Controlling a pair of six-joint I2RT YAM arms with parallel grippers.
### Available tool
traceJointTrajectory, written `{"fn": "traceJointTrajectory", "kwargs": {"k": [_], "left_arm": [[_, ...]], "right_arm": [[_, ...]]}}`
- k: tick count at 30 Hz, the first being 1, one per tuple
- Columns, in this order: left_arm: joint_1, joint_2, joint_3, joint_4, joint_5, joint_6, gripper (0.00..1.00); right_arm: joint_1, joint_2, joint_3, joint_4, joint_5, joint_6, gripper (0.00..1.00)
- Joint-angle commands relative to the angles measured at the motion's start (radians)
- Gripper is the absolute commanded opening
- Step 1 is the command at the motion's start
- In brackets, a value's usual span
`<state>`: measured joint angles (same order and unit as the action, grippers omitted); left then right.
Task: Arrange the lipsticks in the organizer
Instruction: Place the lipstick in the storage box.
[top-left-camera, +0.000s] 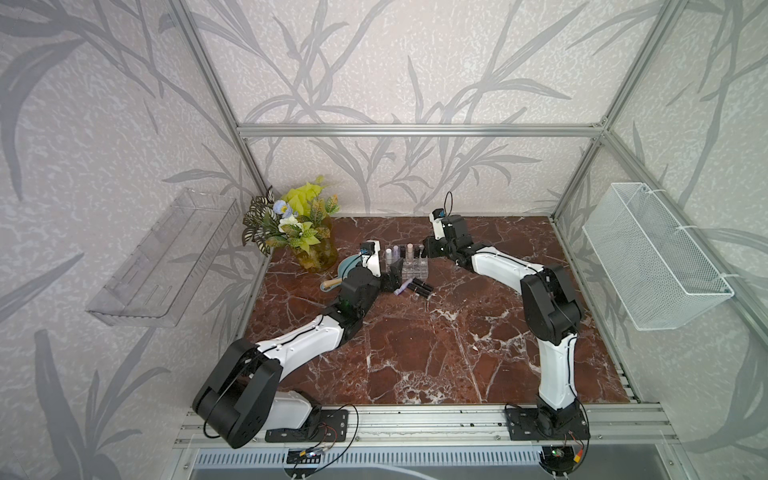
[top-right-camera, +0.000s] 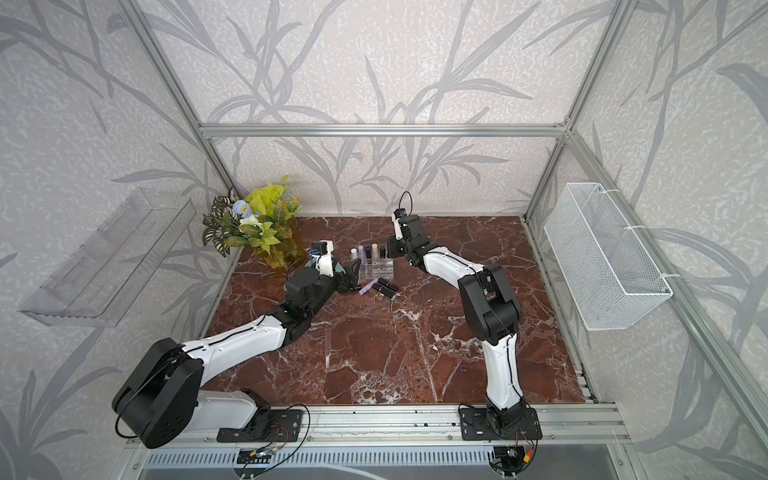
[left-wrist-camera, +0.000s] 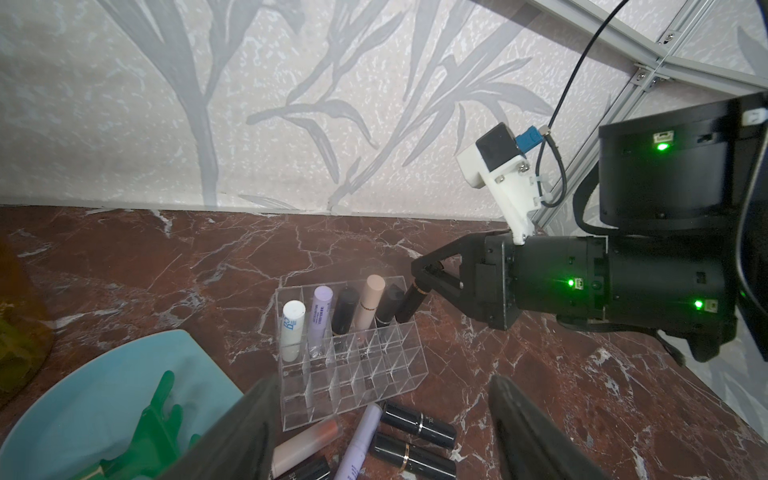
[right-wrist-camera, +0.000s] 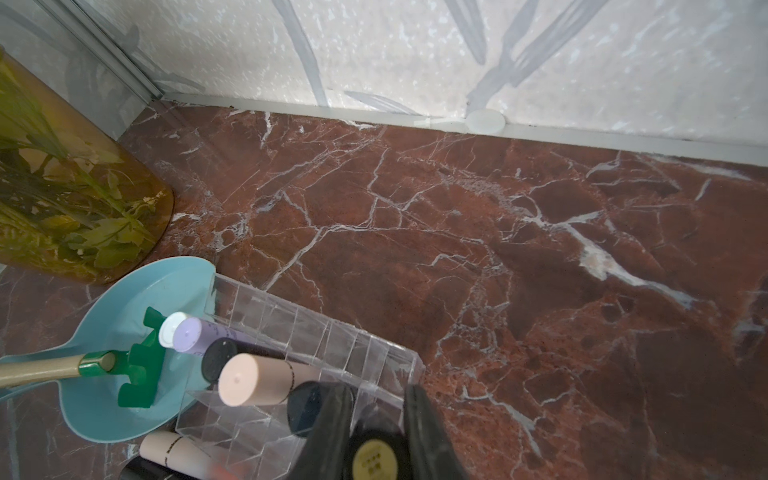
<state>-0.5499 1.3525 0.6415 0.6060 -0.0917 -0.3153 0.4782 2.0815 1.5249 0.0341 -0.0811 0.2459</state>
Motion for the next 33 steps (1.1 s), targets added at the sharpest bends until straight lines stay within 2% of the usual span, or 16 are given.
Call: {"fn": "traceJointTrajectory", "kwargs": {"k": [1, 8, 14, 17, 22, 25, 28, 33], "left_arm": [[-0.002, 0.01, 0.033, 0.004, 0.012, -0.001, 0.8], [-0.002, 0.02, 0.051, -0.027, 0.021, 0.014, 0.8], [-0.002, -0.014, 0.069, -0.089, 0.005, 0.06, 0.81], [-0.002, -0.019, 0.108, -0.195, 0.024, 0.111, 0.81], [-0.001, 0.055, 0.188, -0.37, 0.092, 0.175, 0.82], [-0.002, 0.134, 0.259, -0.454, 0.141, 0.15, 0.81], [-0.006, 0.22, 0.374, -0.581, 0.161, 0.091, 0.8], [-0.014, 0.225, 0.356, -0.544, 0.113, 0.038, 0.8]], "right_arm": [[0.006, 0.013, 0.034, 0.012, 0.014, -0.014, 0.17], [0.01, 0.006, 0.034, 0.0, 0.015, -0.017, 0.49], [0.016, -0.077, -0.018, -0.043, -0.001, -0.018, 0.66], [0.021, -0.164, -0.096, -0.058, 0.004, -0.015, 0.68], [0.022, -0.331, -0.227, -0.102, -0.005, -0.005, 0.69], [0.022, -0.422, -0.265, -0.153, 0.001, -0.018, 0.69], [0.022, -0.451, -0.246, -0.247, -0.019, -0.044, 0.68], [0.061, -0.455, -0.255, -0.355, -0.071, -0.09, 0.65]]}}
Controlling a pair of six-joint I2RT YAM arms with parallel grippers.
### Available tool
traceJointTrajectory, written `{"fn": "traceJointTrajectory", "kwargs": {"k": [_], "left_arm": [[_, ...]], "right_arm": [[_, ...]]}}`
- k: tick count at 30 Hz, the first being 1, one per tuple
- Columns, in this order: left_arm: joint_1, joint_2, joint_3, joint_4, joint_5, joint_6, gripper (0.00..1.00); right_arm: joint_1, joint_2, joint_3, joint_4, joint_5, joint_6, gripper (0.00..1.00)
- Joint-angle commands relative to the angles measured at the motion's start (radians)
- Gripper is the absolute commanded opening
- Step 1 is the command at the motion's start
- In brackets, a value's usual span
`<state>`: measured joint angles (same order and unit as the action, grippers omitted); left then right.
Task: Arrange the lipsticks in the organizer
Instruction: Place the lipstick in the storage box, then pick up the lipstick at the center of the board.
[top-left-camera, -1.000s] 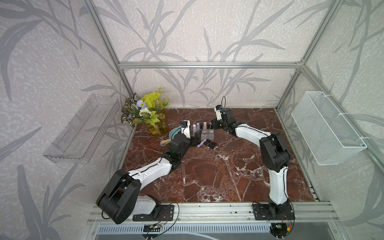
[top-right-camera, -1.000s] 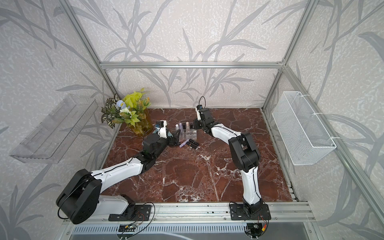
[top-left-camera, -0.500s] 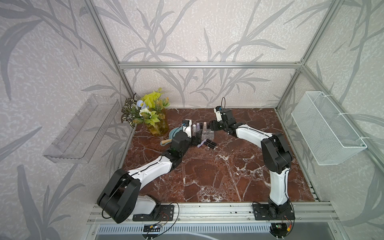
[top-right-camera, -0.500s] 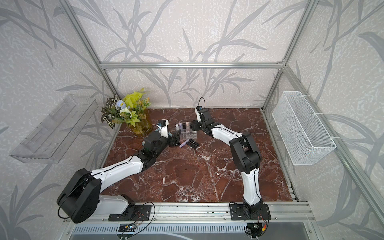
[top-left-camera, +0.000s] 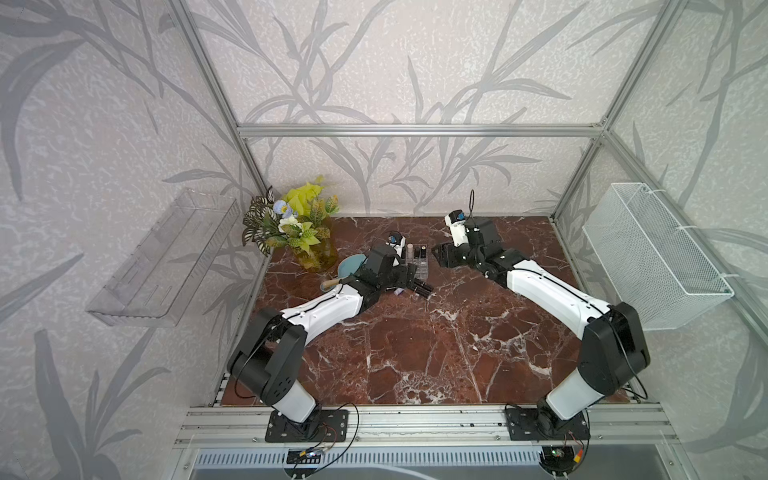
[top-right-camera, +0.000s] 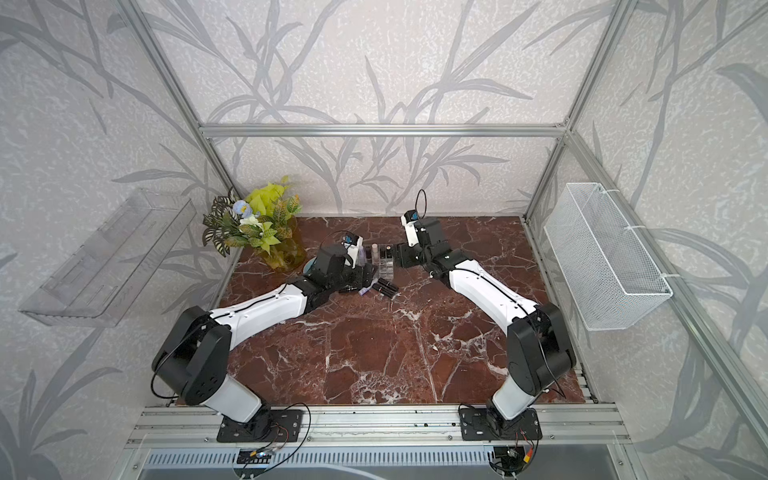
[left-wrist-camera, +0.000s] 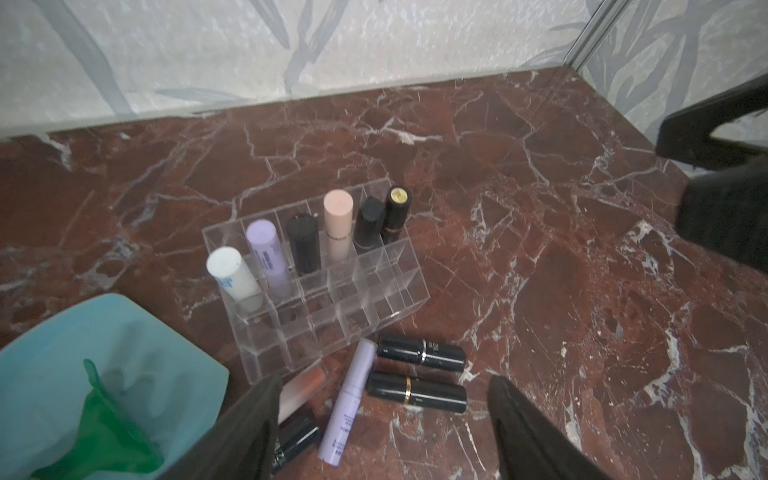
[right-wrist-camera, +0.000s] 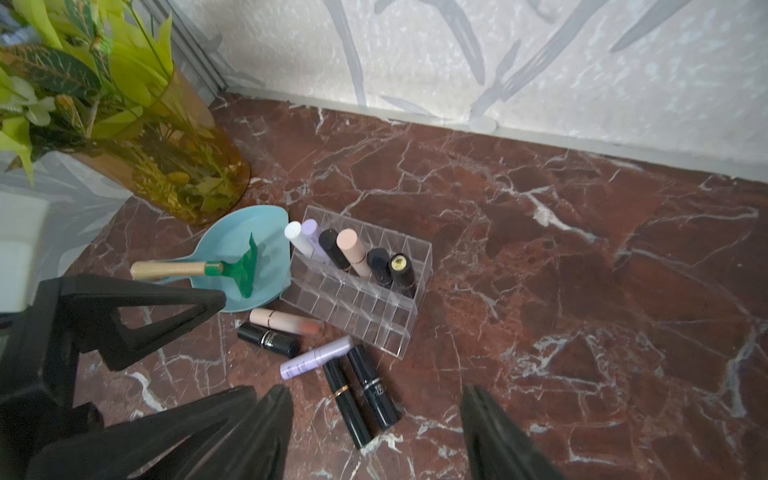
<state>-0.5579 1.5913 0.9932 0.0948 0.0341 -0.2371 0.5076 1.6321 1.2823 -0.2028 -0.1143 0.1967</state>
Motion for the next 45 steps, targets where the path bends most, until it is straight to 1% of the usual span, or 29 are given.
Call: {"fn": "traceJointTrajectory", "kwargs": {"k": [1, 4, 7, 10, 15, 18, 20, 25, 29, 36, 45], "left_arm": [[-0.005, -0.019, -0.005, -0.023, -0.026, -0.047, 0.8], [0.005, -0.034, -0.035, -0.002, -0.07, -0.078, 0.8], [0.03, -0.057, -0.073, 0.019, -0.106, -0.122, 0.8], [0.067, -0.094, -0.127, 0.077, -0.082, -0.153, 0.8], [0.131, -0.174, -0.227, 0.18, -0.04, -0.195, 0.8], [0.161, -0.213, -0.278, 0.229, -0.034, -0.216, 0.8], [0.175, -0.228, -0.297, 0.254, -0.024, -0.227, 0.8], [0.19, -0.228, -0.304, 0.261, -0.011, -0.232, 0.8], [0.193, -0.224, -0.303, 0.266, -0.003, -0.234, 0.8], [0.196, -0.219, -0.3, 0.265, 0.002, -0.232, 0.8], [0.197, -0.212, -0.299, 0.265, 0.007, -0.235, 0.8]], "right_arm": [[0.044, -0.008, -0.024, -0.122, -0.038, -0.05, 0.63], [0.076, -0.009, -0.068, -0.123, -0.066, -0.06, 0.57], [0.096, 0.006, -0.119, -0.086, -0.102, -0.057, 0.55], [0.105, 0.05, -0.122, -0.073, -0.121, -0.054, 0.53], [0.116, 0.146, -0.071, -0.073, -0.133, -0.065, 0.52], [0.118, 0.203, -0.056, -0.036, -0.138, -0.065, 0.53], [0.118, 0.245, -0.019, -0.053, -0.138, -0.076, 0.53], [0.118, 0.305, 0.041, -0.068, -0.113, -0.097, 0.57], [0.118, 0.335, 0.058, -0.065, -0.088, -0.114, 0.6], [0.118, 0.369, 0.074, -0.084, -0.068, -0.126, 0.6], [0.118, 0.394, 0.086, -0.092, -0.083, -0.129, 0.6]]}}
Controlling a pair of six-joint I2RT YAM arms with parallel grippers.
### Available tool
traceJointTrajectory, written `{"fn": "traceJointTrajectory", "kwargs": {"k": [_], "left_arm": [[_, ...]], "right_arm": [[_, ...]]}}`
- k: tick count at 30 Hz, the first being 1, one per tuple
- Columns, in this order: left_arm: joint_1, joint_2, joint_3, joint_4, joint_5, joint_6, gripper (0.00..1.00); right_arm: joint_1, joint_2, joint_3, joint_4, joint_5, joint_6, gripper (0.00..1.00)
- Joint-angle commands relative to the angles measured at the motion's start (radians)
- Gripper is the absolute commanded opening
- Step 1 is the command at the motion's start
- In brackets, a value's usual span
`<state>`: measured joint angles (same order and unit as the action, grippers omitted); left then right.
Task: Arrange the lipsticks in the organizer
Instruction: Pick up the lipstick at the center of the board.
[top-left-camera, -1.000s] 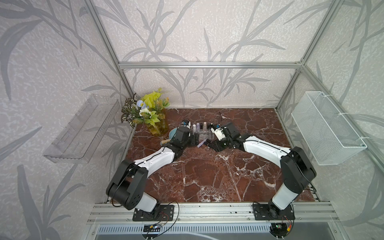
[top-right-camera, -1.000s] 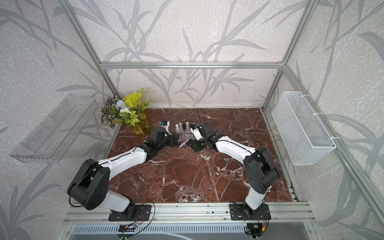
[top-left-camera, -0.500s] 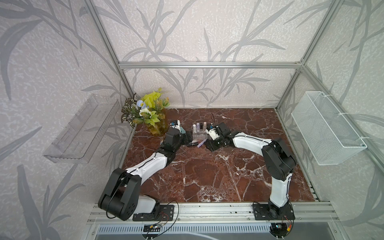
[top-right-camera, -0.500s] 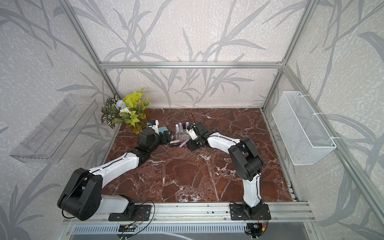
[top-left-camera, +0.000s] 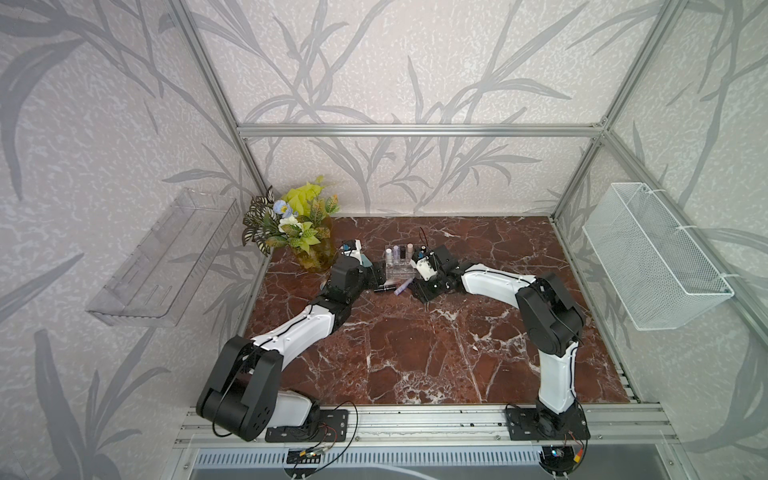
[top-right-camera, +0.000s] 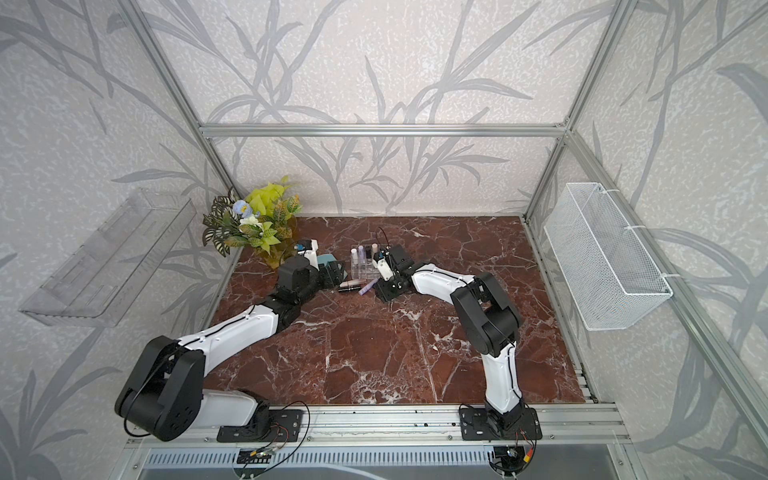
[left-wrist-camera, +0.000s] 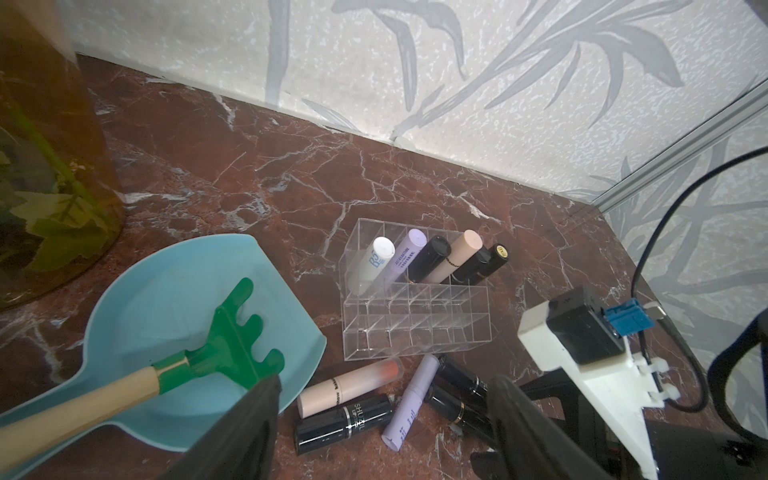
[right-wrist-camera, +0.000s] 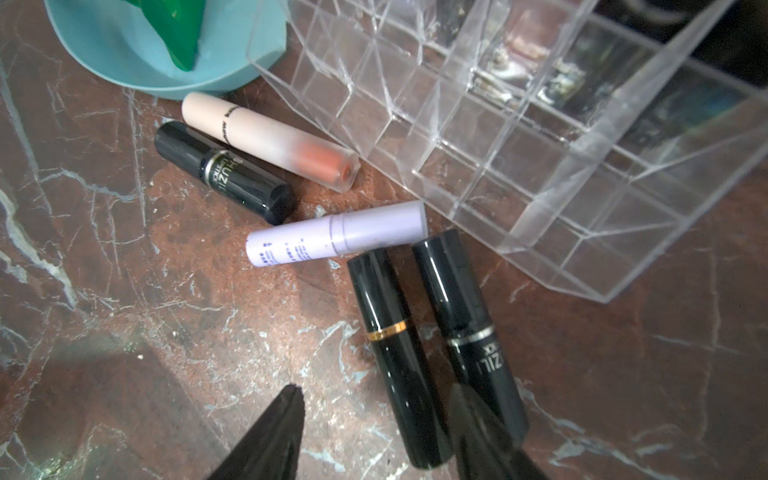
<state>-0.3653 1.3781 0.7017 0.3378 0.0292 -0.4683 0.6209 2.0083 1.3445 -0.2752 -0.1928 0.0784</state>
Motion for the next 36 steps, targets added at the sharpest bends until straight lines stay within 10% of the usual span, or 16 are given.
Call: {"fn": "traceJointTrajectory", "kwargs": {"k": [1, 36], "left_arm": [[0.005, 0.002, -0.007, 0.022, 0.013, -0.003, 0.8], [0.009, -0.006, -0.01, 0.016, 0.014, -0.002, 0.8]], "right_arm": [[0.005, 0.022, 0.027, -0.022, -0.006, -0.011, 0.6], [0.081, 0.154, 0.196, -0.24, 0.13, -0.049, 0.37]]}}
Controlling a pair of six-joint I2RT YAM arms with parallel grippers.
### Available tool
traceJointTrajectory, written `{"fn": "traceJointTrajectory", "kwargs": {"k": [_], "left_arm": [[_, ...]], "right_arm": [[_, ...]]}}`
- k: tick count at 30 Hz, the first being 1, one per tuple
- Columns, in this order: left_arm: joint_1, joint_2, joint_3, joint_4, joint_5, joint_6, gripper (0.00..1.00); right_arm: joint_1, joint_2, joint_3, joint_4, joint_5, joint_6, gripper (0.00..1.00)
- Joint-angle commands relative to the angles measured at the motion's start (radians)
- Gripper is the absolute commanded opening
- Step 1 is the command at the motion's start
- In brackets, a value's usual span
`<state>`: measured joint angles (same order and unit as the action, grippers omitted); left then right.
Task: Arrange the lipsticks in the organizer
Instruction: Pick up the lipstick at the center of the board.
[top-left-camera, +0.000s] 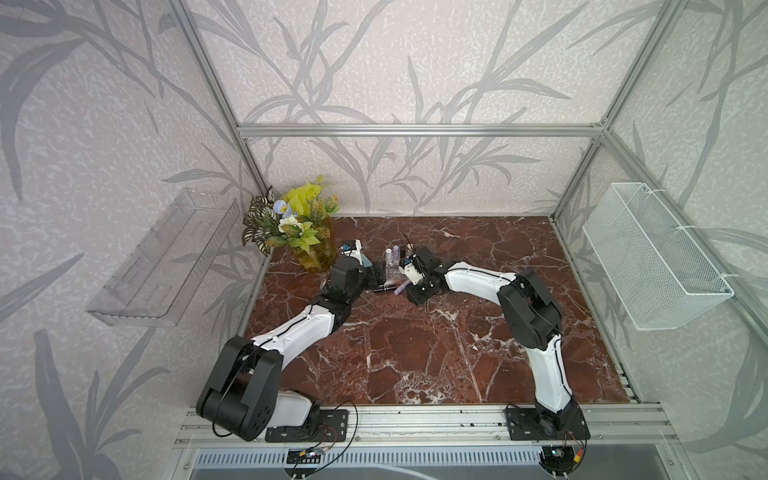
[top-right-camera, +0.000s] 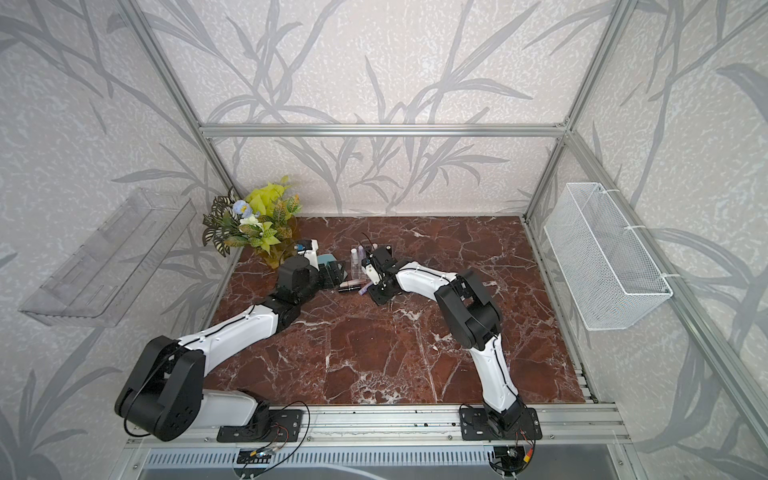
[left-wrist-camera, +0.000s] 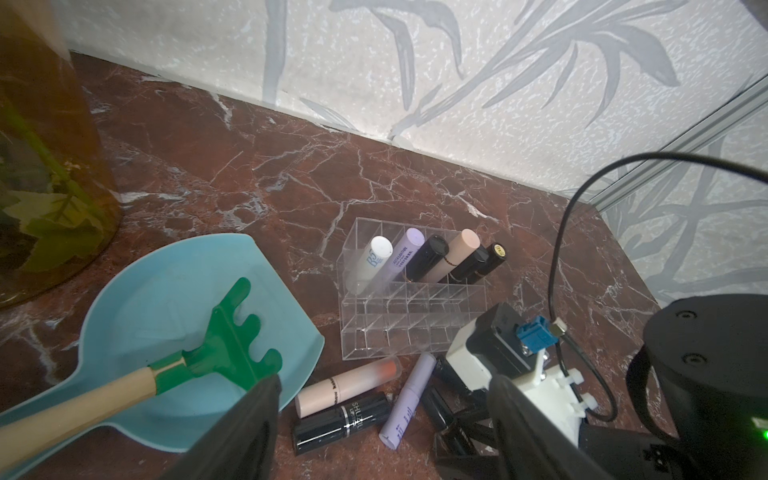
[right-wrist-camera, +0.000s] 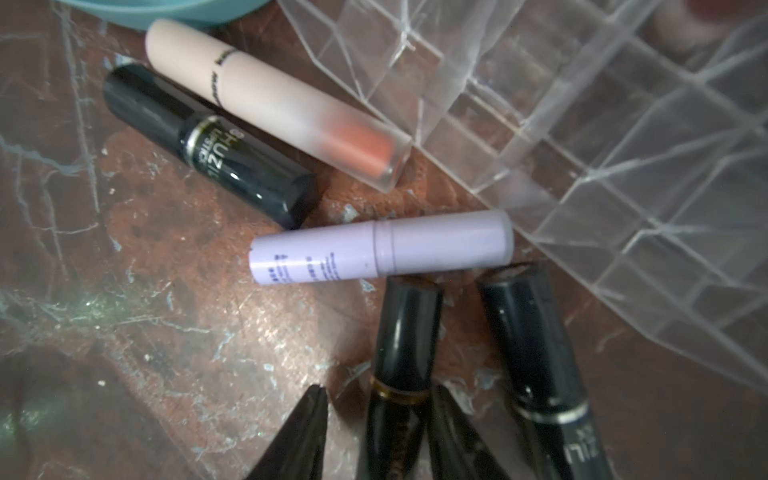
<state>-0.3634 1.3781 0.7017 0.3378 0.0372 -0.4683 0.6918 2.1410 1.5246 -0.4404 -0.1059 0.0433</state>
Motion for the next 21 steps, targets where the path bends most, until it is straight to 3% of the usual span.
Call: {"fn": "traceJointTrajectory", "kwargs": {"k": [1, 6, 11, 14, 18, 21], "left_arm": [[0.007, -0.006, -0.011, 0.016, 0.007, -0.001, 0.8], [0.009, -0.015, -0.025, 0.052, 0.046, 0.013, 0.8], [0.009, -0.048, -0.066, 0.163, 0.147, 0.026, 0.8], [0.009, -0.062, -0.077, 0.208, 0.223, 0.036, 0.8], [0.011, -0.049, -0.063, 0.259, 0.377, 0.017, 0.83], [0.021, -0.018, -0.034, 0.315, 0.573, -0.04, 0.87]], "right_arm": [[0.013, 0.016, 0.011, -0.076, 0.051, -0.014, 0.33], [0.021, -0.032, -0.036, -0.065, 0.074, -0.009, 0.18], [0.015, -0.117, -0.111, -0.028, 0.079, 0.007, 0.13], [-0.018, -0.19, -0.169, 0.011, 0.01, 0.035, 0.13], [-0.082, -0.303, -0.254, 0.076, -0.111, 0.081, 0.13], [-0.116, -0.374, -0.284, 0.088, -0.197, 0.104, 0.13]]}}
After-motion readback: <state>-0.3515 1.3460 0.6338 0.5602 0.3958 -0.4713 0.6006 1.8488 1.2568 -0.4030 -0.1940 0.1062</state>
